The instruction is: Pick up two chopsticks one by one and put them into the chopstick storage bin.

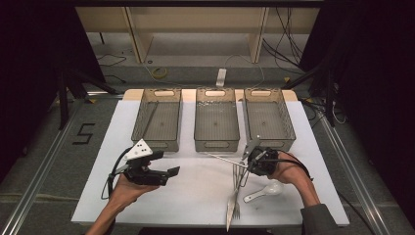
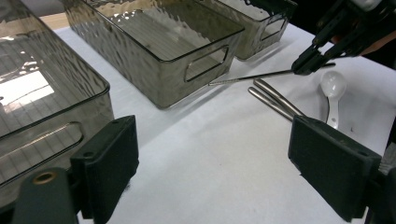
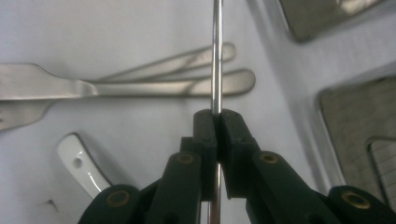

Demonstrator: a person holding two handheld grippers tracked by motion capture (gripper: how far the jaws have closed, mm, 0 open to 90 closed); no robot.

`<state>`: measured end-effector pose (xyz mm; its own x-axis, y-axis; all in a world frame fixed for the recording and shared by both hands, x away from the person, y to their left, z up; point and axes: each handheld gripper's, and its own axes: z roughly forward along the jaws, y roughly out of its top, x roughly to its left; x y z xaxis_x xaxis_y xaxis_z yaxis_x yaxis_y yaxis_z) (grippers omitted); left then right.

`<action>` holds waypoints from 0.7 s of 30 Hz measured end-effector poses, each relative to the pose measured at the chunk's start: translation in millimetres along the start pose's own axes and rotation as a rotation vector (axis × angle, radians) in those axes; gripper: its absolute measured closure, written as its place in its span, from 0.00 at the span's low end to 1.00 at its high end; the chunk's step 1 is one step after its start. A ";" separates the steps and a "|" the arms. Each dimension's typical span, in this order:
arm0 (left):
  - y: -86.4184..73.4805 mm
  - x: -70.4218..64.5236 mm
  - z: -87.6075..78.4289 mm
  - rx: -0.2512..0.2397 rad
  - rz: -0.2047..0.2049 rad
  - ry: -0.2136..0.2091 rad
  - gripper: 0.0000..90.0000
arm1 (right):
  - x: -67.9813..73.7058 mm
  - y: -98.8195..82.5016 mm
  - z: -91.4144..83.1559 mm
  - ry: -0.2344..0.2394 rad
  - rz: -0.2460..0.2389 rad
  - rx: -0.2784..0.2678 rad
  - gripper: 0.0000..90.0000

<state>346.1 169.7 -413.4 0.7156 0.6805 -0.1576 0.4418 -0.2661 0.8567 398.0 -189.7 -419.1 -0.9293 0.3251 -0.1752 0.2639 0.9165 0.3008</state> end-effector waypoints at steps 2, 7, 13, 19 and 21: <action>2.0 -2.9 2.3 0.009 0.023 -0.002 0.17 | 2.9 3.2 -2.1 -0.003 -0.012 -0.015 0.96; 10.1 -13.7 10.3 0.058 0.082 -0.017 0.17 | 19.2 19.3 -10.0 -0.002 -0.082 -0.045 0.96; 14.8 -29.1 27.5 0.144 0.176 -0.053 0.18 | 40.6 36.8 -10.7 0.031 -0.157 -0.054 0.96; 16.5 -39.2 36.6 0.220 0.260 -0.083 0.21 | 53.4 45.2 -10.2 0.052 -0.205 -0.053 0.96; 15.5 -41.5 40.0 0.263 0.297 -0.097 0.24 | 56.3 47.0 -10.7 0.054 -0.217 -0.056 0.96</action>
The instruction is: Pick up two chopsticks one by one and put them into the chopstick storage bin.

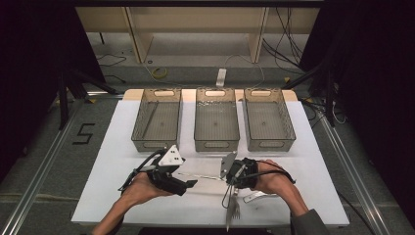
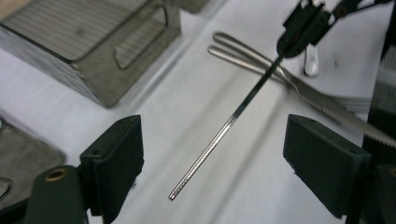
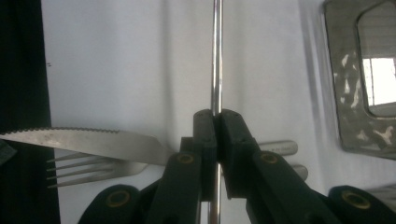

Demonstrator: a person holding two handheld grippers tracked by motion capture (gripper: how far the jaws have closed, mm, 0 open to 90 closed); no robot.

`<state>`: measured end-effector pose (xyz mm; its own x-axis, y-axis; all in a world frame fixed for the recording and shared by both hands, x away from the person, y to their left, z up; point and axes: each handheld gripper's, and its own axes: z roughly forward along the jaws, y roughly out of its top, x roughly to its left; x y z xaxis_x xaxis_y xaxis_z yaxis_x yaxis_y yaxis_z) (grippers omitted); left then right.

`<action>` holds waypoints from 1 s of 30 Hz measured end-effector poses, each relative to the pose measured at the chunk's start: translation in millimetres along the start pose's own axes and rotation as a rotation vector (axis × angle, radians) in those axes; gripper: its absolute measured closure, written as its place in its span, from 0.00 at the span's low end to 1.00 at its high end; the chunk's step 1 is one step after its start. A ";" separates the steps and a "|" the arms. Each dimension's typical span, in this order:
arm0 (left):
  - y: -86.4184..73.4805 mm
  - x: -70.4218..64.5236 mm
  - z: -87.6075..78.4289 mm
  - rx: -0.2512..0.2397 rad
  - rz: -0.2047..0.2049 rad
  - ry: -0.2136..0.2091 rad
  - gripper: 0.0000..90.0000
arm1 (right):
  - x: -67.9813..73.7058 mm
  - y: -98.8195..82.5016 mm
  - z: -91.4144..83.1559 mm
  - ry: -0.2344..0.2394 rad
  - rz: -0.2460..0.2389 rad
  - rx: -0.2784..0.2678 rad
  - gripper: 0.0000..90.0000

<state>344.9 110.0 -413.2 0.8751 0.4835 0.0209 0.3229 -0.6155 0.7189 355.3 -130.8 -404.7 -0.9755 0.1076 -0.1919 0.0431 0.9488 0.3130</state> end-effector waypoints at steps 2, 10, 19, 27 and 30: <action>0.8 -3.7 4.9 0.032 0.021 -0.012 0.26 | 2.5 2.4 -0.3 -0.001 -0.012 -0.003 0.96; 6.1 -12.0 15.9 0.107 0.131 -0.033 0.38 | 11.4 11.3 -2.8 0.007 -0.049 -0.001 0.96; 10.5 -19.8 21.0 0.136 0.219 -0.054 0.58 | 15.5 15.3 -4.3 0.001 -0.079 -0.017 0.96; 10.4 -20.2 25.1 0.173 0.231 -0.077 0.75 | 16.0 15.9 -4.4 0.004 -0.086 -0.021 0.96; 9.8 -21.1 26.8 0.188 0.242 -0.091 0.81 | 16.9 16.4 -3.7 0.013 -0.085 -0.017 0.96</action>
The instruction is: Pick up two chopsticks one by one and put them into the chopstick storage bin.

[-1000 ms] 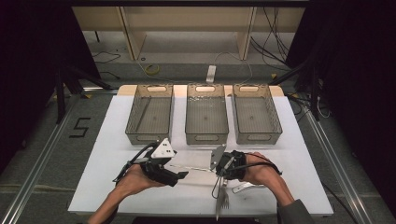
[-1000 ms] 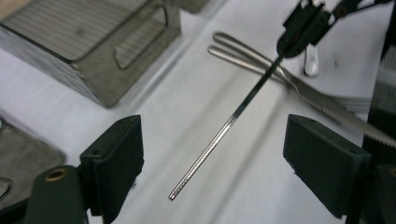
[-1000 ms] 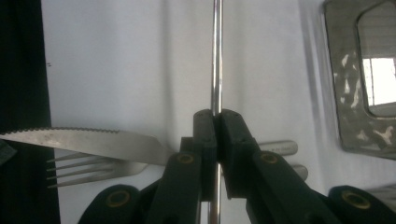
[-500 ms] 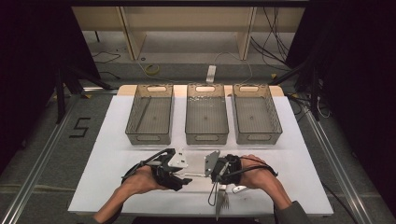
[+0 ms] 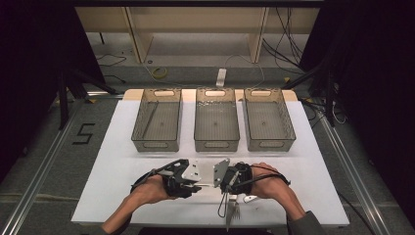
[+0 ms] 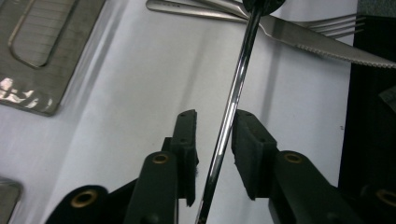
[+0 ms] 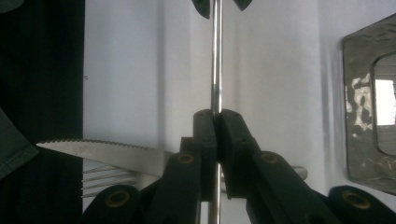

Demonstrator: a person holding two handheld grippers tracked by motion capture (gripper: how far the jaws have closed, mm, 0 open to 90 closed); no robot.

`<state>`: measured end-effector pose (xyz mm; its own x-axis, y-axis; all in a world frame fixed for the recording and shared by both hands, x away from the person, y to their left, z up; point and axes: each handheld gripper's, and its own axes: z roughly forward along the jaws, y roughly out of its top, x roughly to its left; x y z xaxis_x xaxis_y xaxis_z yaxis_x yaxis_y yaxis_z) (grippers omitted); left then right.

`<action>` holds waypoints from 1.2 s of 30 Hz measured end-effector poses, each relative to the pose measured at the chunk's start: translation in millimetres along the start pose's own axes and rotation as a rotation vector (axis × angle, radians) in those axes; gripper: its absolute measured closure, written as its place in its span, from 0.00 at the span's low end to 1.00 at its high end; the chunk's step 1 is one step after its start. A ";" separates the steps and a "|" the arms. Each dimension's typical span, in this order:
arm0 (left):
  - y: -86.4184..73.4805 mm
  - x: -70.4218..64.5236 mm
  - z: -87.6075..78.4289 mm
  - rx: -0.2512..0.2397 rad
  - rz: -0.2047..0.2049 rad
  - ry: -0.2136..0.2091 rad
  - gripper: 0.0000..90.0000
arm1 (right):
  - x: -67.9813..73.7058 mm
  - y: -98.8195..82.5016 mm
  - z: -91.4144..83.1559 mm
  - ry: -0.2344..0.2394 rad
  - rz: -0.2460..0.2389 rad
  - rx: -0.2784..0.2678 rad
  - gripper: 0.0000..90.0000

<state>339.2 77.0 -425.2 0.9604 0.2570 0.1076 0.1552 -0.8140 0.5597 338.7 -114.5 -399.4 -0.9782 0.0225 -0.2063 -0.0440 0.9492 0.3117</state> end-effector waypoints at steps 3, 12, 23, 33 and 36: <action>0.4 -1.8 0.8 0.003 0.017 -0.015 0.87 | 0.8 0.5 0.5 0.003 -0.011 0.000 0.96; 0.4 -5.1 2.7 0.015 0.026 -0.080 0.94 | -4.2 -4.1 -0.5 0.026 0.029 -0.011 0.83; -13.6 19.5 -6.8 -0.022 -0.174 0.038 0.94 | -15.3 -27.4 -20.1 -0.048 0.205 -0.159 0.47; -26.9 36.8 -23.2 -0.103 -0.314 0.125 0.94 | -13.9 -52.1 -15.7 -0.077 0.303 -0.176 0.38; -30.9 41.7 -28.9 -0.126 -0.341 0.145 0.94 | -11.7 -57.4 -13.1 -0.077 0.316 -0.175 0.36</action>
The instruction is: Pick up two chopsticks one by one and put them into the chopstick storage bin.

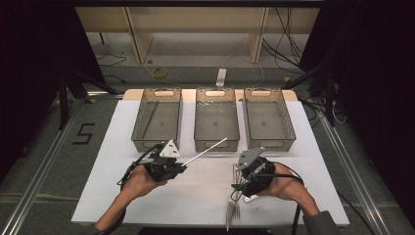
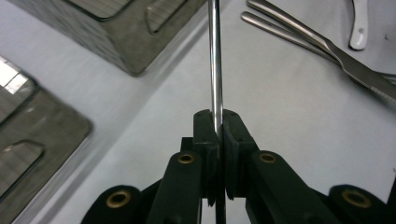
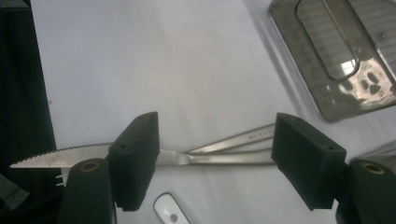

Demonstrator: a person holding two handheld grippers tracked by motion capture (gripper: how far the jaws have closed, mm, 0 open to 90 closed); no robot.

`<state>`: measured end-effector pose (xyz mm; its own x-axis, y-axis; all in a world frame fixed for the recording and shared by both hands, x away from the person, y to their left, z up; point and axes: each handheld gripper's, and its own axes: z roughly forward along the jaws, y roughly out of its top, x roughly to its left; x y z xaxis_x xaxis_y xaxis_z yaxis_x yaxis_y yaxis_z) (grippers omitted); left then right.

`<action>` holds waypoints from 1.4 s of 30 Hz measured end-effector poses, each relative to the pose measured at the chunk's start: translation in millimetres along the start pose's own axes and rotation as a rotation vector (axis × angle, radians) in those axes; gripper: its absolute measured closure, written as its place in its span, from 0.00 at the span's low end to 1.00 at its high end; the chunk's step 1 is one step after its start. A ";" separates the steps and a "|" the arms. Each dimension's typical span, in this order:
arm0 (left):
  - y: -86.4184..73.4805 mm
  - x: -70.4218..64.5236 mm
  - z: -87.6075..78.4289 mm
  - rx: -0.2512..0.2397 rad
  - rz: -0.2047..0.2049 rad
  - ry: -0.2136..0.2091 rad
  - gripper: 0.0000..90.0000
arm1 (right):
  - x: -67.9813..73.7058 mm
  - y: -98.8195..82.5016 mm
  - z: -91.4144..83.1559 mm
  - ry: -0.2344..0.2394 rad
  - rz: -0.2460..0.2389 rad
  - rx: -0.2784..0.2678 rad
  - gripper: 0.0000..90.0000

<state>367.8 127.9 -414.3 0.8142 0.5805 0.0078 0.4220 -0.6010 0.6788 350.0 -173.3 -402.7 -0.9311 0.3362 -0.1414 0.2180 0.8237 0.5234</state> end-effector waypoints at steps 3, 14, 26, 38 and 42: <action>-1.6 6.0 -4.8 -0.019 -0.021 0.030 0.94 | 1.7 -6.5 0.9 0.010 0.007 0.001 0.36; -5.9 25.6 -17.8 -0.073 -0.138 0.088 0.94 | 3.7 -24.6 2.5 -0.023 0.080 -0.027 0.32; -7.5 64.9 -28.8 -0.095 -0.302 0.146 0.94 | 8.8 -38.1 3.3 -0.021 0.133 -0.036 0.32; 1.9 112.0 -29.9 -0.135 -0.423 0.235 0.94 | 16.7 -50.1 0.2 -0.003 0.179 -0.091 0.31; 9.1 127.7 -25.8 -0.133 -0.455 0.257 0.94 | 18.7 -51.8 1.2 0.001 0.177 -0.091 0.31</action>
<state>465.4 210.7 -388.2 0.4296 0.8920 -0.1403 0.6417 -0.1922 0.7425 321.6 -209.2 -433.4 -0.8809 0.4716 -0.0399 0.3506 0.7070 0.6142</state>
